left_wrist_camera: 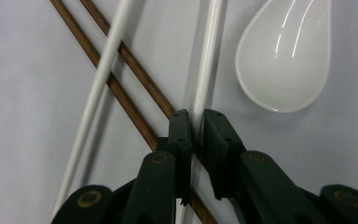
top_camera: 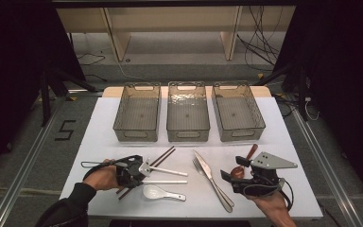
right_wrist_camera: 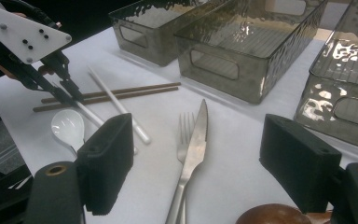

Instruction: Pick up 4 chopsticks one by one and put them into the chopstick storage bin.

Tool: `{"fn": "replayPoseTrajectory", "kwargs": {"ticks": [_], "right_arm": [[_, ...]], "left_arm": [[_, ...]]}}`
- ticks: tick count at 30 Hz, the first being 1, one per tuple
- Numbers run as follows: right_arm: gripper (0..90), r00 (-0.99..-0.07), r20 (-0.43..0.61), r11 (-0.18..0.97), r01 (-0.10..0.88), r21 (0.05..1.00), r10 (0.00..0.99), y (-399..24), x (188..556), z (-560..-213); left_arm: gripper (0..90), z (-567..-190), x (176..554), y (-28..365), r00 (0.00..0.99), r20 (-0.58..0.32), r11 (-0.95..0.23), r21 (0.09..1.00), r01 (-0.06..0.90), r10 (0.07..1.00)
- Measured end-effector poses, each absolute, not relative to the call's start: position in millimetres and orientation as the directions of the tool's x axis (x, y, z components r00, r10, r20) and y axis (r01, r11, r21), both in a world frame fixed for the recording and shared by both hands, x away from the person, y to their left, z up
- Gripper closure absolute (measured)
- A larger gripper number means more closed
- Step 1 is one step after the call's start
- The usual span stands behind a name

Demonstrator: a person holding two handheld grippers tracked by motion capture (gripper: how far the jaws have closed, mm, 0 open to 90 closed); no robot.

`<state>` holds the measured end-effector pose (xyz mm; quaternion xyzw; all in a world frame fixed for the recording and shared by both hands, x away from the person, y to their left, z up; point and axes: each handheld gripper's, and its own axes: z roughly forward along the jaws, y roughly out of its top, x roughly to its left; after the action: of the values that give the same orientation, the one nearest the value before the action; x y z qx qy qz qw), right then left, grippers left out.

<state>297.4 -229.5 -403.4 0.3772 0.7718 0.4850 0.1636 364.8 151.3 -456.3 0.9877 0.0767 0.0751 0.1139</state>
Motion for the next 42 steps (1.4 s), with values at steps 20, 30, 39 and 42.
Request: {"fn": "replayPoseTrajectory", "kwargs": {"ticks": [20,30,39,42], "right_arm": [[26.7,-0.663,0.117,0.245,0.428,0.87,0.74,-229.2,297.9,-403.7],[26.8,-0.663,0.116,0.245,0.426,0.871,0.739,-229.7,298.0,-403.5],[26.8,-0.663,0.118,0.244,0.427,0.871,0.739,-230.0,298.2,-403.3],[26.9,-0.664,0.117,0.246,0.427,0.87,0.738,-230.0,298.1,-403.5]], "left_arm": [[84.4,-455.4,365.4,152.2,0.977,0.116,-0.957,0.249,0.148,0.181],[84.7,-443.6,364.9,153.6,0.971,0.123,-0.943,0.29,0.165,0.207],[84.8,-427.8,360.6,148.9,0.959,0.125,-0.916,0.349,0.199,0.256],[84.7,-421.2,360.4,148.6,0.951,0.105,-0.892,0.391,0.228,0.289]]}}
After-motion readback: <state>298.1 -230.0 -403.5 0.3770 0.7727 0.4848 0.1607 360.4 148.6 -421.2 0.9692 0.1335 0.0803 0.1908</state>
